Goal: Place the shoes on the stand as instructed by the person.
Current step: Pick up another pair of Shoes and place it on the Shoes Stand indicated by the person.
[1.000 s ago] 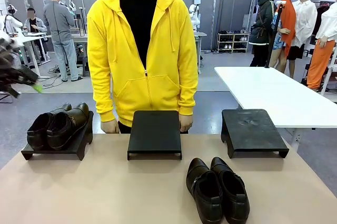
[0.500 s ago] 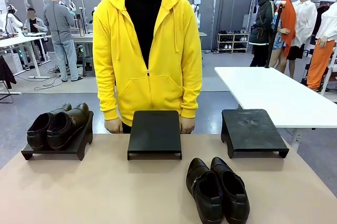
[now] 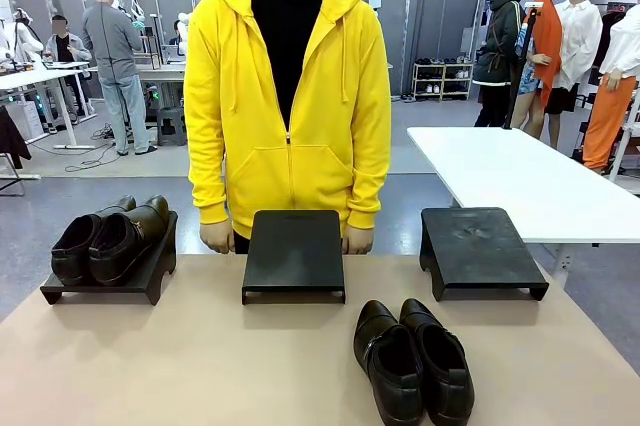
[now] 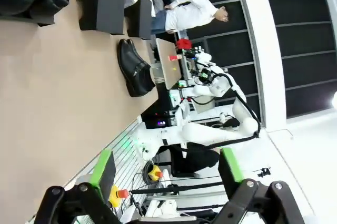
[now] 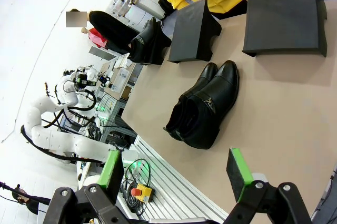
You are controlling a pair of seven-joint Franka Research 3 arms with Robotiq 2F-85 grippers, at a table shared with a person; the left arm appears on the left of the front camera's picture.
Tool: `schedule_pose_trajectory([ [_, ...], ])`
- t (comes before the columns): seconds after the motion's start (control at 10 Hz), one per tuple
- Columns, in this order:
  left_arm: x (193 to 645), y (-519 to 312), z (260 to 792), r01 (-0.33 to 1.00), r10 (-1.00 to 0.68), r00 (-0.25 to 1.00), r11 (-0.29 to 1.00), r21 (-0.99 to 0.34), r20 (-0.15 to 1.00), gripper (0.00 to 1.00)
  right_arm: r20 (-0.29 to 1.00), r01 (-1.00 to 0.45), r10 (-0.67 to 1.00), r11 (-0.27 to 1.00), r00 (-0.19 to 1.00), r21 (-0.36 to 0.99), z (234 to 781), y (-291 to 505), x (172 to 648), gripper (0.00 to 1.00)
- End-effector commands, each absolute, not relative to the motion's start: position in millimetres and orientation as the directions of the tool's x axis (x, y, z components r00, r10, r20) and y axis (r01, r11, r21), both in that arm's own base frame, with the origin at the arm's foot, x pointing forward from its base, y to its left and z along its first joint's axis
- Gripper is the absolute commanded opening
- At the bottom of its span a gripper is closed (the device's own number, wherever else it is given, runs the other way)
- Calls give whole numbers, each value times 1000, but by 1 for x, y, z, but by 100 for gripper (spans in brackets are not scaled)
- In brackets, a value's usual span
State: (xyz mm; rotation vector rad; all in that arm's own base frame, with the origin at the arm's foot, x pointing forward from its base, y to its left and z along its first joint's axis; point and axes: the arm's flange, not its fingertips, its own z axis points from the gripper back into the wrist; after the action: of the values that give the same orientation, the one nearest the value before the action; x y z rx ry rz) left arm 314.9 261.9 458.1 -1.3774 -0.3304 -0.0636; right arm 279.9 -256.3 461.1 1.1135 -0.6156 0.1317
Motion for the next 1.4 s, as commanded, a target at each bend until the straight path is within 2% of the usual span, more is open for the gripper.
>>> schedule_pose_trajectory([
  [0.0, 331, 275, 467, 262, 126, 950, 179, -948, 286, 100, 541, -415, -203, 445, 816, 793, 462, -257, 279, 100],
  [0.1, 332, 276, 463, 235, 92, 963, 168, -957, 253, 100, 541, -415, -203, 445, 816, 793, 462, -257, 279, 100],
  [0.2, 323, 264, 452, 237, 139, 954, 184, -954, 264, 100, 541, -415, -203, 445, 816, 793, 462, -257, 279, 100],
  [1.3, 323, 264, 452, 237, 139, 954, 184, -954, 264, 100, 541, -415, -203, 445, 816, 793, 462, -257, 279, 100],
])
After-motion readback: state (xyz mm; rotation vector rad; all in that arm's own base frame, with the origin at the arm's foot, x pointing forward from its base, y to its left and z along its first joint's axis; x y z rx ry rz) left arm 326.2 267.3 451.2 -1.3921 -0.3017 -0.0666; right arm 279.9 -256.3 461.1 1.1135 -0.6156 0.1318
